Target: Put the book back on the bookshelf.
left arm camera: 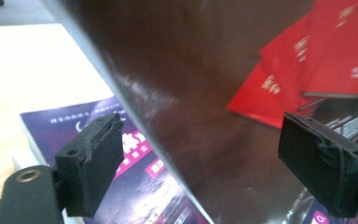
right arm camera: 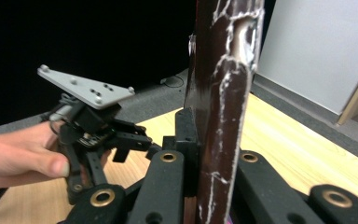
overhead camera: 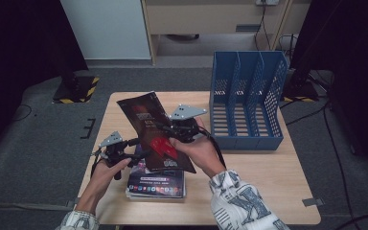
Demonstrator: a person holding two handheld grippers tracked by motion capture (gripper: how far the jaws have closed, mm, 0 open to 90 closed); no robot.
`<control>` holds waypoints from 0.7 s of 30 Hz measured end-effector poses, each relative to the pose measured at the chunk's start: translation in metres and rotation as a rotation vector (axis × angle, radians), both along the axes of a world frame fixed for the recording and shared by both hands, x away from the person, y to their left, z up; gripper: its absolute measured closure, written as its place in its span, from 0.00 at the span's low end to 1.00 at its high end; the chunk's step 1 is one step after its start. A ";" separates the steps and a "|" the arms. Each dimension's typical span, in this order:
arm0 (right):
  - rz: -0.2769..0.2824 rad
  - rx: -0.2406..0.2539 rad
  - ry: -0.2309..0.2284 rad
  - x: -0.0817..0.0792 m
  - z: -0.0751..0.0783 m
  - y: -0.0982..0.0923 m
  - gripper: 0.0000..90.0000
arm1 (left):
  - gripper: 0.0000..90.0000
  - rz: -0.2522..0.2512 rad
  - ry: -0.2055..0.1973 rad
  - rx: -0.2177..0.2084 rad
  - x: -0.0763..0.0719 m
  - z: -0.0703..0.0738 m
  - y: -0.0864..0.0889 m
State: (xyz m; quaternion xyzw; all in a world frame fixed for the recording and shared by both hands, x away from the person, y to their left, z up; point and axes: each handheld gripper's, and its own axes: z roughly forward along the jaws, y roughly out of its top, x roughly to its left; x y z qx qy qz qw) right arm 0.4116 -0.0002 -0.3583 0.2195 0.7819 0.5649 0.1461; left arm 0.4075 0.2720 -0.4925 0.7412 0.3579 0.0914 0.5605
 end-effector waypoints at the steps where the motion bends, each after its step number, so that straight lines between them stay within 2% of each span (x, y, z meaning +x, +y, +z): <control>1: 0.004 0.003 0.000 -0.001 0.001 0.001 0.96 | 0.15 -0.004 0.002 0.004 0.000 -0.001 0.000; 7: 0.038 0.014 -0.011 -0.003 0.006 0.003 0.96 | 0.14 -0.024 0.021 0.004 0.002 -0.006 -0.003; 9: 0.045 0.019 -0.014 -0.003 0.006 0.004 0.96 | 0.18 -0.033 0.061 -0.009 0.004 -0.007 -0.002; 11: 0.049 0.016 -0.019 -0.004 0.005 0.005 0.96 | 0.31 -0.038 0.084 -0.042 0.004 -0.006 -0.001; 12: 0.051 0.016 -0.017 -0.003 0.004 0.005 0.96 | 0.38 -0.031 0.083 -0.044 0.004 -0.005 -0.001; 14: 0.050 0.020 -0.012 -0.003 0.002 0.005 0.96 | 0.50 -0.008 0.077 -0.018 0.004 -0.005 0.001; 15: 0.047 0.016 -0.011 -0.002 0.001 0.005 0.96 | 0.62 0.001 0.088 -0.027 0.004 -0.005 0.003; 16: 0.048 0.010 -0.013 -0.002 0.000 0.004 0.96 | 0.69 0.003 0.096 -0.044 0.005 -0.006 0.005; 19: 0.045 0.015 -0.009 -0.001 -0.002 0.002 0.96 | 0.81 0.004 0.106 -0.069 0.004 -0.004 0.005; 21: 0.037 0.011 -0.014 0.000 -0.003 0.000 0.96 | 0.86 0.015 0.097 -0.057 0.003 -0.001 0.005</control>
